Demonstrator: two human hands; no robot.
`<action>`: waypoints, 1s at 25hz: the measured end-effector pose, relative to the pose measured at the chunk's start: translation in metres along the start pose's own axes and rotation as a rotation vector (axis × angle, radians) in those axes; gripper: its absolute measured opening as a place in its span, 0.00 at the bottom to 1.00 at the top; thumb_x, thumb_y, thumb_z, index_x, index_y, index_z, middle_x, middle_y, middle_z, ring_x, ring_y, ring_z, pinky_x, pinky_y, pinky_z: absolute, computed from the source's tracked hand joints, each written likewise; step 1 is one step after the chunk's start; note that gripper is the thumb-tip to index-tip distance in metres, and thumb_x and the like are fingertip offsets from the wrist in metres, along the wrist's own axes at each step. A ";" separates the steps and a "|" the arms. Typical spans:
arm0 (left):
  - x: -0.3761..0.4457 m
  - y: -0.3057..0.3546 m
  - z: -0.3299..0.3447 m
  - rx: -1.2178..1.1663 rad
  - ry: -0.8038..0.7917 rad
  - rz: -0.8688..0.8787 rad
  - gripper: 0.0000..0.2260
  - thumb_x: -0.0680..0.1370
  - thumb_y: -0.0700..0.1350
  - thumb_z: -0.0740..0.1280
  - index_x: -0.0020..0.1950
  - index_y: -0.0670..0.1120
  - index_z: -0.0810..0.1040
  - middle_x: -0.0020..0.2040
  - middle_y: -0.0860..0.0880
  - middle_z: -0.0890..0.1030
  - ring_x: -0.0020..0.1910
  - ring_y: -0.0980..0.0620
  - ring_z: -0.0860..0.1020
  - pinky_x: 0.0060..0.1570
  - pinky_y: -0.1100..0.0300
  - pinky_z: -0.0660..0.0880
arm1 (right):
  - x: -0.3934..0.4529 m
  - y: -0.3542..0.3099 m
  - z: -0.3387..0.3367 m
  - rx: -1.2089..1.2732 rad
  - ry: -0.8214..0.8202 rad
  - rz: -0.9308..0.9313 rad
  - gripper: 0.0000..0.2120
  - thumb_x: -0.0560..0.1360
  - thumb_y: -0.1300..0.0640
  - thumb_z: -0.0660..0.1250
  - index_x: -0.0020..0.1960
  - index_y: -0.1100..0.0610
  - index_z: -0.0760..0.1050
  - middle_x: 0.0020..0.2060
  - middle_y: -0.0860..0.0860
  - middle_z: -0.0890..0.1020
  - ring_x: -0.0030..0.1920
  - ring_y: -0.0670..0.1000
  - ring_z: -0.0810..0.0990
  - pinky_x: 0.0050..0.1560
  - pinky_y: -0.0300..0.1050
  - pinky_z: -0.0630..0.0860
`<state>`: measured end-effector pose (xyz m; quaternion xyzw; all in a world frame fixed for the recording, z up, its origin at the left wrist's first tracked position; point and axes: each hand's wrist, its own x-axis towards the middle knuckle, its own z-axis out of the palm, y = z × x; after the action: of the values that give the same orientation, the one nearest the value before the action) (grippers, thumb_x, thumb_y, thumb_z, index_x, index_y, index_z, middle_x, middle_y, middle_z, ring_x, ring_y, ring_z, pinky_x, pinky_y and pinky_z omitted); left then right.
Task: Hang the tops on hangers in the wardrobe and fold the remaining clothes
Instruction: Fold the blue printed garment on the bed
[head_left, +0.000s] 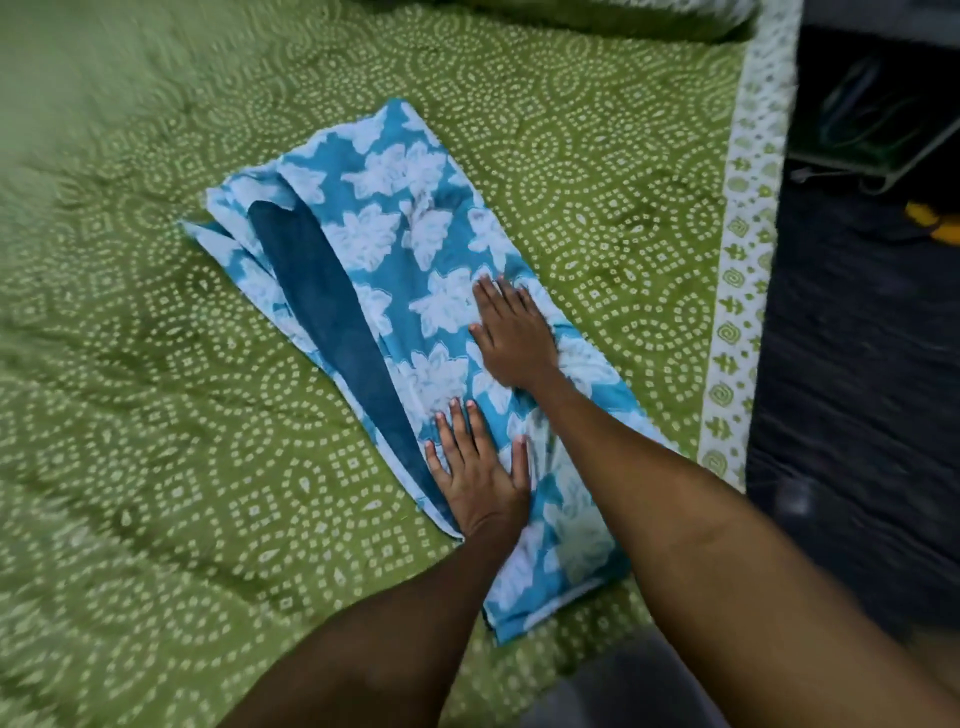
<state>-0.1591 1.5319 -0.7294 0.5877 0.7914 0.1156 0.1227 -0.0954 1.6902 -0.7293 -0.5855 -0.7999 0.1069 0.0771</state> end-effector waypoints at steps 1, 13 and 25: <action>0.000 0.000 -0.004 -0.025 -0.006 0.017 0.31 0.80 0.60 0.42 0.72 0.42 0.66 0.73 0.44 0.66 0.73 0.46 0.58 0.71 0.49 0.44 | -0.015 0.001 -0.002 -0.014 -0.006 0.009 0.28 0.79 0.48 0.46 0.76 0.59 0.54 0.75 0.53 0.57 0.76 0.53 0.52 0.73 0.48 0.44; -0.008 -0.089 -0.061 -0.363 -0.057 0.029 0.33 0.78 0.57 0.58 0.76 0.42 0.51 0.77 0.43 0.54 0.75 0.45 0.53 0.73 0.54 0.46 | -0.150 -0.046 -0.005 -0.058 0.043 0.469 0.32 0.80 0.42 0.49 0.76 0.60 0.49 0.76 0.55 0.52 0.76 0.54 0.46 0.74 0.51 0.38; -0.004 -0.056 -0.085 -0.796 -0.274 -0.121 0.10 0.78 0.46 0.65 0.54 0.42 0.80 0.52 0.44 0.78 0.52 0.48 0.77 0.54 0.57 0.73 | -0.137 -0.095 -0.016 0.620 0.086 0.347 0.14 0.75 0.58 0.64 0.57 0.64 0.76 0.48 0.59 0.80 0.50 0.57 0.77 0.48 0.47 0.71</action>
<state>-0.2368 1.5089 -0.6671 0.4570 0.6944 0.3254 0.4507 -0.1376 1.5336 -0.6890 -0.6654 -0.6140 0.3312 0.2655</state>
